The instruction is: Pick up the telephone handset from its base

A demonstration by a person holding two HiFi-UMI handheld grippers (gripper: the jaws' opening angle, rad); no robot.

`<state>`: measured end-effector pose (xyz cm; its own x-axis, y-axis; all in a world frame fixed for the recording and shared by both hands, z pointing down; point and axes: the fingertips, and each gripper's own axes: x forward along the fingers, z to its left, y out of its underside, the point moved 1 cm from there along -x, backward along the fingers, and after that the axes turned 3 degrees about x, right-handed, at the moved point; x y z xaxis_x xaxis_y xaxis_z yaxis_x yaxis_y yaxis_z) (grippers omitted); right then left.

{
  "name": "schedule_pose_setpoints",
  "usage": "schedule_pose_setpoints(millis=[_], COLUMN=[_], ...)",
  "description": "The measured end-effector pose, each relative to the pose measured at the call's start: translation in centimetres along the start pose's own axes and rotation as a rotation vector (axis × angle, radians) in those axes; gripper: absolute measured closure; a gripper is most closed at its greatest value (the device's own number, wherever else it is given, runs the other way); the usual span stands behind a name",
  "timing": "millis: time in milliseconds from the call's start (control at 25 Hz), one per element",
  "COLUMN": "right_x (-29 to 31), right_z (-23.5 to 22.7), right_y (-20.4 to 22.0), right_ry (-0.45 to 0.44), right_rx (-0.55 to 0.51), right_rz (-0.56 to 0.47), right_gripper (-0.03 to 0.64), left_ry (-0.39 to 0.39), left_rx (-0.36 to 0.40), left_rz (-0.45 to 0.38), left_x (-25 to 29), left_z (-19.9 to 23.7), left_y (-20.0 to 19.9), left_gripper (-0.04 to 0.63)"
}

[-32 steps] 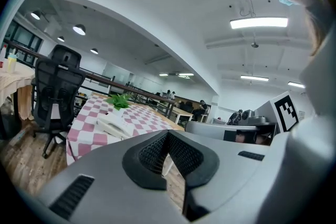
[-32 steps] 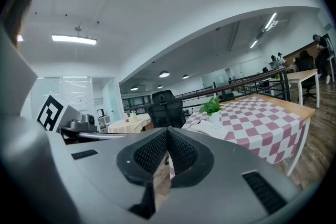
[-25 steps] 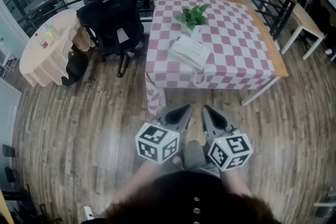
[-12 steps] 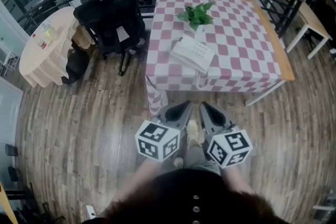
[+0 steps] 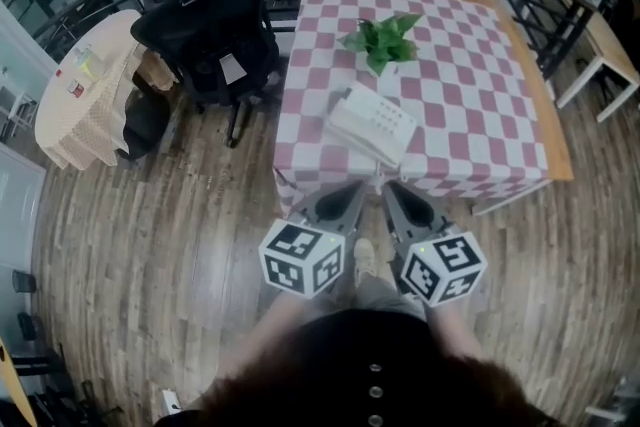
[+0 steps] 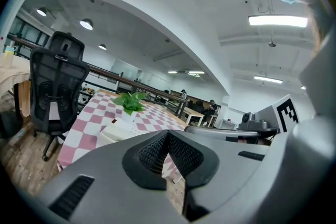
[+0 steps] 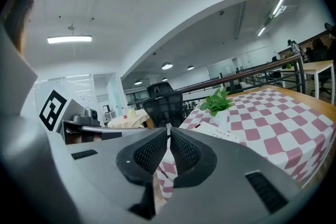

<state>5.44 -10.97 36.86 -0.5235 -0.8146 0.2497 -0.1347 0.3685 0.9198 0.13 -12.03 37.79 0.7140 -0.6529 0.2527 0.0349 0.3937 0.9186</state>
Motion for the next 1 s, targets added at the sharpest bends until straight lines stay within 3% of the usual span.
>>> schedule_pose_setpoints(millis=[480, 1000], right_x=[8.6, 14.0], right_z=[-5.9, -10.1], right_y=[-4.9, -5.9], right_ry=[-0.101, -0.195], right_rx=[-0.055, -0.051], right_rz=[0.052, 0.112], right_gripper=[0.606, 0.605], left_ry=[-0.066, -0.142], left_rx=[-0.038, -0.093], left_rz=[-0.034, -0.013], left_x=[8.3, 13.7], left_z=[5.7, 9.4], left_y=[-4.6, -5.0], left_gripper=[0.589, 0.589])
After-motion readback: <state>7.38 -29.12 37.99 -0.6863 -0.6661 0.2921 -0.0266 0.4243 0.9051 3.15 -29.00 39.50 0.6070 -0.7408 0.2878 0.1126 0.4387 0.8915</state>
